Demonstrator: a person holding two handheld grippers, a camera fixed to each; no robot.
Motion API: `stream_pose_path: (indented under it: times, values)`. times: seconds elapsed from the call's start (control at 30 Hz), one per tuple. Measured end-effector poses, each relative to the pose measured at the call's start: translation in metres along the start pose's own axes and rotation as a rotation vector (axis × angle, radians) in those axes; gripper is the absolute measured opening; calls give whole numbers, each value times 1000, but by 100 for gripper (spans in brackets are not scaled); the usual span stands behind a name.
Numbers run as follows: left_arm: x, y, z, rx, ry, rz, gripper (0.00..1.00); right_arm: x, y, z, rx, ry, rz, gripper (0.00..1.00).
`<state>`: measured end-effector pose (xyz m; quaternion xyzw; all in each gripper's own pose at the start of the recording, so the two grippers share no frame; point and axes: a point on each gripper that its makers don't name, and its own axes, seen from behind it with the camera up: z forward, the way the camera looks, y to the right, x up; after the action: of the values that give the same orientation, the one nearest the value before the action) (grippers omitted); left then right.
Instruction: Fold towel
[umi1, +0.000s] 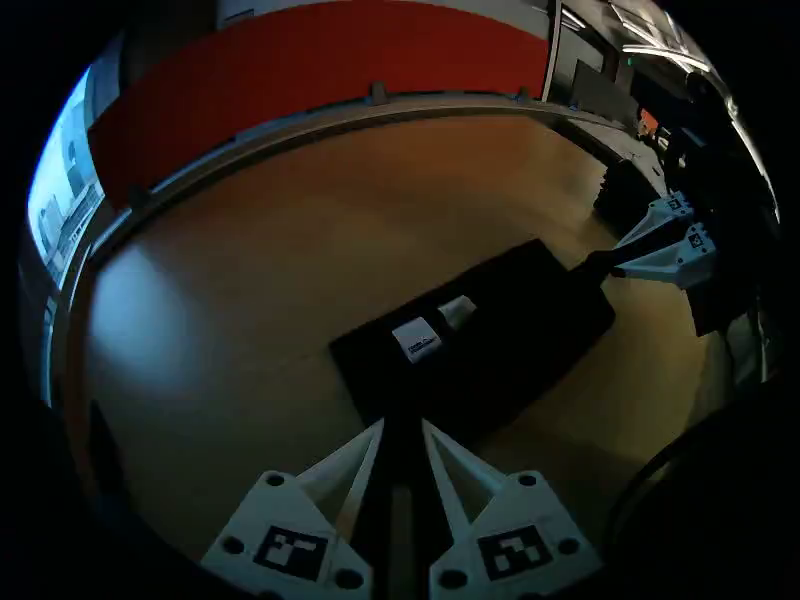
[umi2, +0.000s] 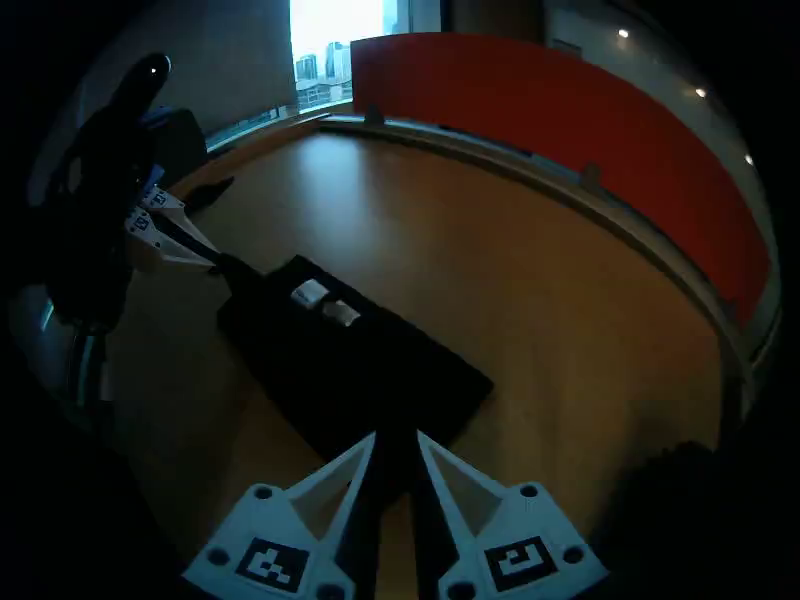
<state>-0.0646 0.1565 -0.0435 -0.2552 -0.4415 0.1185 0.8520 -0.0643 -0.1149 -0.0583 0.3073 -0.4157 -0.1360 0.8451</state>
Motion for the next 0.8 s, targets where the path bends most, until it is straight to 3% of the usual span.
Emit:
stream_pose_path:
  times: [0.8]
  values:
    - [-6, -18, 51, 48, -25, 53, 17, -14, 15, 43, -35, -44, 33, 18]
